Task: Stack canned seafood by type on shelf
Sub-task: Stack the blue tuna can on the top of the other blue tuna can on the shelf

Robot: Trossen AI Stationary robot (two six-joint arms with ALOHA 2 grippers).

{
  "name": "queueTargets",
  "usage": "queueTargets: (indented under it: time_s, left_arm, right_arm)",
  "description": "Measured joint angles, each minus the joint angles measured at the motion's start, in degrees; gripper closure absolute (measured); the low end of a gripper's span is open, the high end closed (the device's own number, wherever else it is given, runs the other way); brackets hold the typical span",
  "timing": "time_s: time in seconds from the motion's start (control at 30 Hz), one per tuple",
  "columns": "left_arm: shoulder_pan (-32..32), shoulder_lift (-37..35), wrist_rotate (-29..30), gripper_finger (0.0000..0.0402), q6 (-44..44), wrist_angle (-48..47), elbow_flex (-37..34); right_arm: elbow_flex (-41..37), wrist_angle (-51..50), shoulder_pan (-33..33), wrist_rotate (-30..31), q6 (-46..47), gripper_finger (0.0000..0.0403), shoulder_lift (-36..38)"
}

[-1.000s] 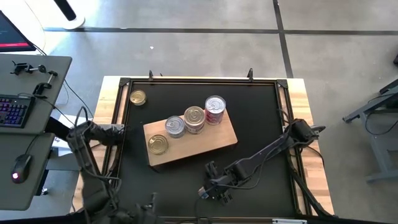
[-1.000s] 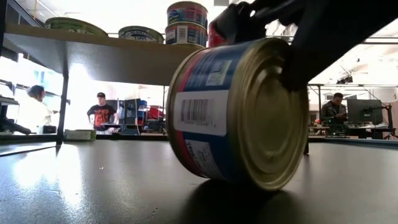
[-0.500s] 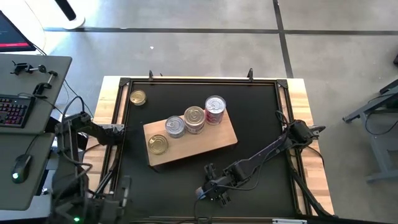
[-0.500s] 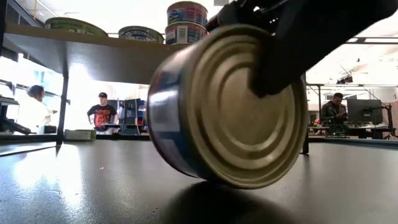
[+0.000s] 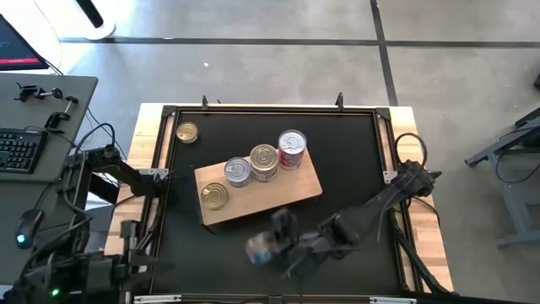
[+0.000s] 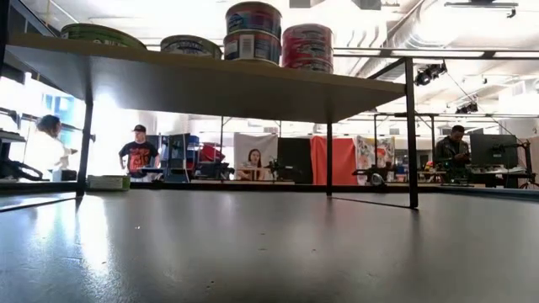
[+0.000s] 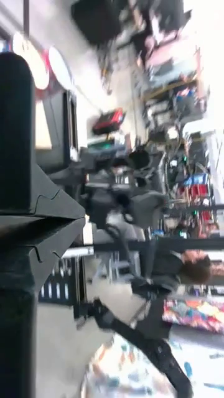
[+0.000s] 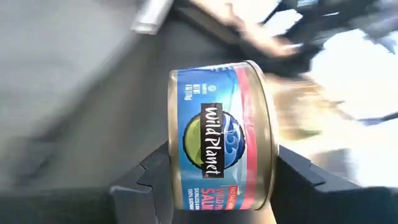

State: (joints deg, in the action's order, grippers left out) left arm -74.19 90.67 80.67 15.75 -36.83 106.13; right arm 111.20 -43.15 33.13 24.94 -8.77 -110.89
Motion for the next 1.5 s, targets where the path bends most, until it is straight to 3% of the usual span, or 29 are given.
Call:
queueTargets:
  time_s: [0.2, 0.37, 0.47, 0.73, 0.97, 1.2, 1.5]
  left_arm:
    - [0.01, 0.01, 2.91, 0.0401, 5.03, -6.47, -0.4]
    - [0.31, 0.39, 2.8, 0.0401, 11.23, -8.91, -0.44]
    - [0.03, 0.42, 2.34, 0.0401, 13.16, -8.89, -0.44]
    - [-0.24, 0.42, 2.22, 0.0401, 14.03, -8.88, -0.44]
    - [-0.24, 0.42, 2.22, 0.0401, 14.05, -8.88, -0.44]
    - [-0.24, 0.43, 2.2, 0.0401, 14.05, -8.96, -0.44]
    - [-0.24, 0.44, 2.19, 0.0401, 14.08, -9.04, -0.44]
  right_arm:
    - [7.93, -6.47, -6.16, 15.08, -14.7, 0.0229, 0.0]
    - [8.96, -6.92, -11.86, 27.96, -27.32, 0.0229, -0.04]
    - [9.02, -7.62, -14.31, 32.48, -30.93, 0.0229, -0.04]
    - [9.03, -11.43, -16.75, 32.57, -29.2, 0.0191, -0.13]
    - [9.03, -11.39, -17.8, 31.75, -28.68, 0.02, -0.13]
    - [9.03, -11.44, -19.26, 29.34, -22.17, 0.0198, -0.13]
    - [9.03, -11.46, -19.65, 29.68, -23.13, 0.0197, -0.13]
